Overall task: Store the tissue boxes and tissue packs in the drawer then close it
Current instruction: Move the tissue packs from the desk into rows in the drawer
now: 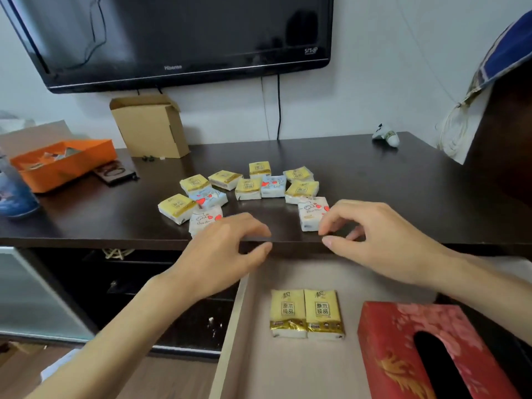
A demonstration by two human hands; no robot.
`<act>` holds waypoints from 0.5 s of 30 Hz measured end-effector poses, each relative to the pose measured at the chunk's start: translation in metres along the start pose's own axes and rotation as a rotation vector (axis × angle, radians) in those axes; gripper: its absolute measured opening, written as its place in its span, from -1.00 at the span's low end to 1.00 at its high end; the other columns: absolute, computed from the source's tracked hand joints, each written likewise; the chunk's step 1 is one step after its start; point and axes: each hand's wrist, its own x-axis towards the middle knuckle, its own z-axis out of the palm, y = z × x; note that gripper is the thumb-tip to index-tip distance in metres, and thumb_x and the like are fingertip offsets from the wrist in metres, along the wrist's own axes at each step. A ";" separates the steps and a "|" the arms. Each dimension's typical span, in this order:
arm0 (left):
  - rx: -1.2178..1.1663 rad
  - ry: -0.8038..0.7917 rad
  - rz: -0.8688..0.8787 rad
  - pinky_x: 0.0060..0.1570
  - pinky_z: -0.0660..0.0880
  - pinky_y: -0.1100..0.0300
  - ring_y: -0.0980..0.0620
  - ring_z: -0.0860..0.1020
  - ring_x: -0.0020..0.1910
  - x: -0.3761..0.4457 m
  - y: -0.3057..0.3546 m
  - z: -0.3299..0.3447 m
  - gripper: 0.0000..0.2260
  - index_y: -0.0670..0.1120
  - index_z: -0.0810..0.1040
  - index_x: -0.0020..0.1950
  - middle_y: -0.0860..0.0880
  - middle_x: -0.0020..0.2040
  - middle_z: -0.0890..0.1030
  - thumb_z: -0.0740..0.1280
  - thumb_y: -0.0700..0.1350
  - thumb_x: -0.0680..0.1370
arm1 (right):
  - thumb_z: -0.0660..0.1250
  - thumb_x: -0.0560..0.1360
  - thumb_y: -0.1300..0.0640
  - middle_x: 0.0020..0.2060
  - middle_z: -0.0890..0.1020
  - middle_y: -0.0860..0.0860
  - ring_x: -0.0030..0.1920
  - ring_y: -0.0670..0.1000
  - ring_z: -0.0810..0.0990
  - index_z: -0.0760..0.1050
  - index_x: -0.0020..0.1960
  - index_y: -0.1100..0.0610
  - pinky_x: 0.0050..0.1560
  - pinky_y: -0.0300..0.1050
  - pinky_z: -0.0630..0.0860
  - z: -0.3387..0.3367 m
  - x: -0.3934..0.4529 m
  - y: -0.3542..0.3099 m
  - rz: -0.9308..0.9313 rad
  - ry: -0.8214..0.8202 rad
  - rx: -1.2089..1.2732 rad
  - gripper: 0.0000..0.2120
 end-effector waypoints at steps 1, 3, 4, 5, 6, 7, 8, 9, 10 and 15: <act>0.014 0.062 -0.031 0.03 0.54 0.18 0.24 0.54 0.07 0.005 -0.006 -0.009 -0.77 0.11 0.63 0.15 0.24 0.07 0.61 0.32 0.13 0.55 | 0.43 0.53 0.03 0.03 0.64 -0.22 0.11 -0.13 0.59 0.62 0.04 -0.12 0.05 -0.04 0.60 0.000 0.010 0.003 0.000 0.027 -0.040 -0.89; 0.090 0.144 -0.123 0.07 0.50 0.16 0.15 0.54 0.15 0.012 -0.020 -0.022 -0.77 0.06 0.63 0.18 0.15 0.15 0.62 0.35 0.06 0.56 | 0.41 0.55 0.02 0.19 0.56 -0.22 0.18 -0.13 0.47 0.55 0.23 -0.10 0.13 0.03 0.53 0.006 0.027 0.008 0.030 0.022 -0.186 -0.74; 0.135 0.142 -0.181 0.10 0.48 0.13 0.09 0.52 0.21 0.013 -0.028 -0.026 -0.75 0.04 0.62 0.21 0.11 0.21 0.60 0.36 0.05 0.56 | 0.39 0.55 0.00 0.25 0.52 -0.21 0.23 -0.10 0.42 0.51 0.30 -0.09 0.15 0.06 0.51 0.010 0.033 0.010 0.048 0.002 -0.257 -0.68; 0.171 0.106 -0.237 0.13 0.48 0.10 0.05 0.50 0.25 0.013 -0.035 -0.028 -0.73 0.03 0.61 0.23 0.09 0.24 0.58 0.35 0.06 0.56 | 0.38 0.55 -0.02 0.28 0.49 -0.20 0.26 -0.08 0.40 0.48 0.33 -0.09 0.14 0.07 0.50 0.015 0.038 0.012 0.063 -0.018 -0.306 -0.65; 0.196 0.048 -0.276 0.14 0.48 0.07 0.02 0.49 0.26 0.010 -0.039 -0.028 -0.73 0.02 0.61 0.22 0.07 0.24 0.57 0.35 0.06 0.56 | 0.37 0.56 -0.03 0.28 0.48 -0.20 0.26 -0.06 0.39 0.47 0.33 -0.09 0.12 0.07 0.50 0.019 0.041 0.013 0.066 -0.031 -0.332 -0.65; 0.216 -0.008 -0.282 0.13 0.49 0.05 0.01 0.49 0.24 0.006 -0.041 -0.027 -0.74 0.02 0.61 0.20 0.07 0.21 0.56 0.34 0.06 0.56 | 0.37 0.56 -0.04 0.26 0.48 -0.21 0.25 -0.05 0.40 0.48 0.31 -0.09 0.10 0.06 0.50 0.023 0.043 0.013 0.055 -0.040 -0.340 -0.67; 0.231 -0.042 -0.262 0.11 0.49 0.07 0.02 0.49 0.22 0.002 -0.042 -0.024 -0.75 0.02 0.61 0.19 0.07 0.19 0.56 0.35 0.06 0.55 | 0.37 0.56 -0.05 0.23 0.47 -0.23 0.23 -0.06 0.41 0.49 0.29 -0.10 0.08 0.04 0.50 0.026 0.043 0.012 0.034 -0.044 -0.338 -0.69; 0.239 -0.053 -0.229 0.11 0.48 0.09 0.04 0.48 0.21 -0.001 -0.042 -0.020 -0.74 0.03 0.60 0.21 0.07 0.19 0.55 0.36 0.05 0.54 | 0.38 0.55 -0.05 0.20 0.47 -0.26 0.21 -0.08 0.42 0.50 0.28 -0.11 0.08 0.03 0.51 0.028 0.042 0.011 0.012 -0.050 -0.329 -0.69; 0.231 -0.056 -0.199 0.12 0.48 0.11 0.06 0.47 0.20 -0.003 -0.041 -0.018 -0.72 0.05 0.60 0.23 0.08 0.20 0.55 0.37 0.05 0.53 | 0.38 0.55 -0.06 0.18 0.46 -0.27 0.19 -0.09 0.43 0.51 0.27 -0.11 0.09 0.03 0.51 0.028 0.042 0.010 -0.011 -0.057 -0.316 -0.70; 0.133 -0.143 -0.073 0.09 0.30 0.34 0.20 0.40 0.18 0.006 -0.032 -0.012 -0.66 0.08 0.60 0.24 0.17 0.25 0.48 0.46 0.02 0.47 | 0.44 0.50 -0.01 0.15 0.52 -0.17 0.16 -0.04 0.47 0.58 0.18 -0.06 0.13 -0.06 0.49 0.022 0.043 0.003 -0.045 -0.131 -0.282 -0.74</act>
